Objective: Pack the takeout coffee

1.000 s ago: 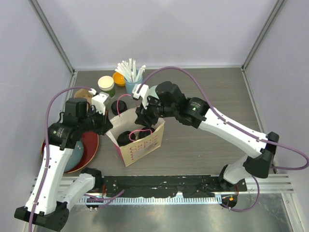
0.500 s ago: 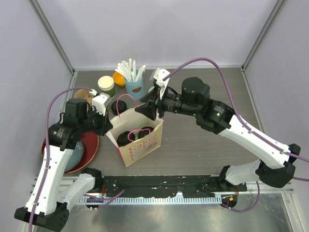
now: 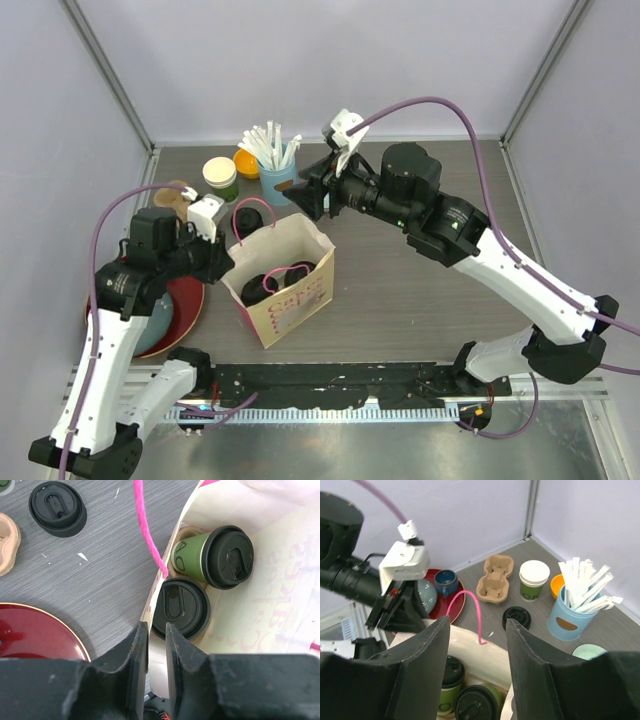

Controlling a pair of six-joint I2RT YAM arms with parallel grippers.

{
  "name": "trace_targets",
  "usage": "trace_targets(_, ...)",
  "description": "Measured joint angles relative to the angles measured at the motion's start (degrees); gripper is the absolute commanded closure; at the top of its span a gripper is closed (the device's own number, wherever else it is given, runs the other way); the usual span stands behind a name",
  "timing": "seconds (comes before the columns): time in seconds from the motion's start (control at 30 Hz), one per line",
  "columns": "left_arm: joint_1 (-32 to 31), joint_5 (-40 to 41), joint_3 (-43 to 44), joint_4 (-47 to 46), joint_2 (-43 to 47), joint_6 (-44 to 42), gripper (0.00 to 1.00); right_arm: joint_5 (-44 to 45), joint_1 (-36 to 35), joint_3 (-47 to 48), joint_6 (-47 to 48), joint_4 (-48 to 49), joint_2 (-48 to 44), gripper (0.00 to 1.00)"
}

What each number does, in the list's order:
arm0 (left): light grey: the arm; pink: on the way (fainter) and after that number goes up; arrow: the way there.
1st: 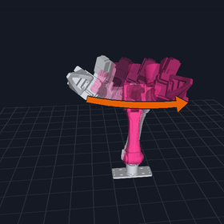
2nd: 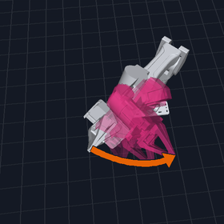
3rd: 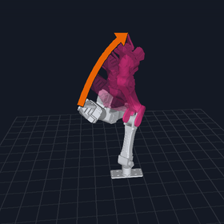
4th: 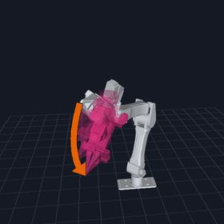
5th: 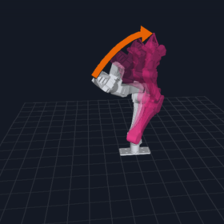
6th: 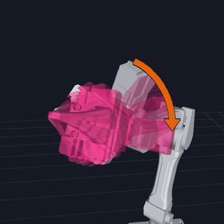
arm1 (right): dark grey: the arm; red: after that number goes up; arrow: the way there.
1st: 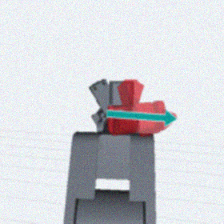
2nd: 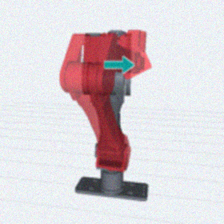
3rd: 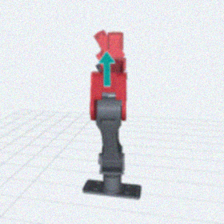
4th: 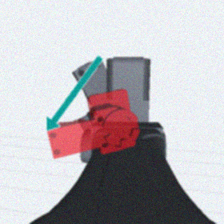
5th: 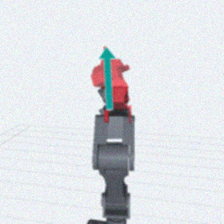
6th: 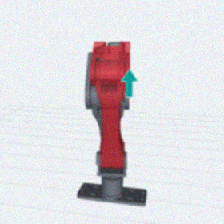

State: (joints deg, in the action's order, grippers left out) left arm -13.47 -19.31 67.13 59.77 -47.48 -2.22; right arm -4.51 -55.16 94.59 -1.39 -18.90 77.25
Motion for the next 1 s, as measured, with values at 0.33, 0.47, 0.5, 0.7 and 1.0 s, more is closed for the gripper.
trace_targets(0.33, 0.0, 0.0, 0.2, 0.0, 1.0, 0.0, 0.55, -1.1, 11.8, 7.4, -4.2, 0.6, 7.0, 0.45)
trace_targets(0.47, 0.0, -0.2, 1.2, 0.1, 2.2, 0.0, 0.45, -1.9, 16.4, 10.1, -5.3, 1.8, 12.2, 0.44)
trace_targets(0.5, 0.0, -0.2, 1.6, 0.0, 2.6, 0.1, 0.44, -1.9, 17.2, 10.7, -5.3, 2.0, 13.7, 0.45)
trace_targets(0.7, 1.2, -0.2, 3.3, 0.0, 5.7, 0.5, 0.41, -3.1, 18.6, 16.1, -4.5, 3.8, 24.2, 0.50)
trace_targets(1.0, 9.0, 10.1, -0.4, -2.1, 12.4, 2.9, 0.36, -11.9, 18.8, 25.2, -3.7, 5.9, 40.7, 0.43)
